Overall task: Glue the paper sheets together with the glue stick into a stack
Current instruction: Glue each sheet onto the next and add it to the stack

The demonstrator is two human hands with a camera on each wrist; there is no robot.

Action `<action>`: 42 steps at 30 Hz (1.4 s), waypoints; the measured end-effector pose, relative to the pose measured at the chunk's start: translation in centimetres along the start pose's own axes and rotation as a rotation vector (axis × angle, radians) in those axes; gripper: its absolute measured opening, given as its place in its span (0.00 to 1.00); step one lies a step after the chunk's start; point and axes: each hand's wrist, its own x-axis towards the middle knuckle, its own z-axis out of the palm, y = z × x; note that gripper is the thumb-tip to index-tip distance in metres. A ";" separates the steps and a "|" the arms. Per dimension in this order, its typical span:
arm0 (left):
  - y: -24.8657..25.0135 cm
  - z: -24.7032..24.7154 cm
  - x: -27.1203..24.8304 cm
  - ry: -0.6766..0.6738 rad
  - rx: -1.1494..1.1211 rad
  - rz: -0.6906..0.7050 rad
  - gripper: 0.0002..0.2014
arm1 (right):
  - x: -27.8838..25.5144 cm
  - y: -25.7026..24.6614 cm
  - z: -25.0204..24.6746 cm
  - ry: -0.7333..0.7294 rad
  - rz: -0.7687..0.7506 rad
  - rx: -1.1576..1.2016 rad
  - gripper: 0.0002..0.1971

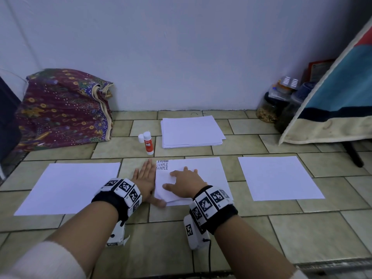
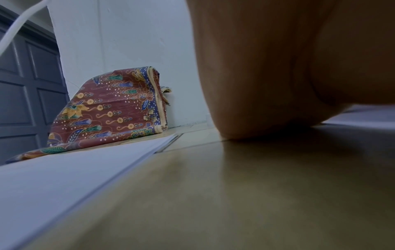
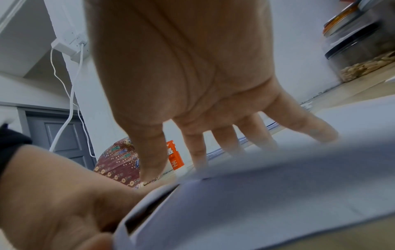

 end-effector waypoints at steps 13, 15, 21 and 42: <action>-0.4 0.0 0.7 0.010 -0.215 -0.018 0.47 | -0.1 0.4 -0.1 -0.009 -0.003 -0.049 0.31; -0.5 0.0 0.7 0.010 -0.211 -0.010 0.48 | 0.0 0.4 -0.1 -0.007 0.001 -0.048 0.31; -0.4 -0.3 0.4 -0.010 -0.173 0.004 0.51 | 0.4 0.4 0.2 0.008 -0.014 -0.071 0.38; -0.5 -0.3 0.4 -0.014 -0.183 -0.004 0.40 | -0.3 0.2 -0.4 -0.050 -0.078 -0.173 0.49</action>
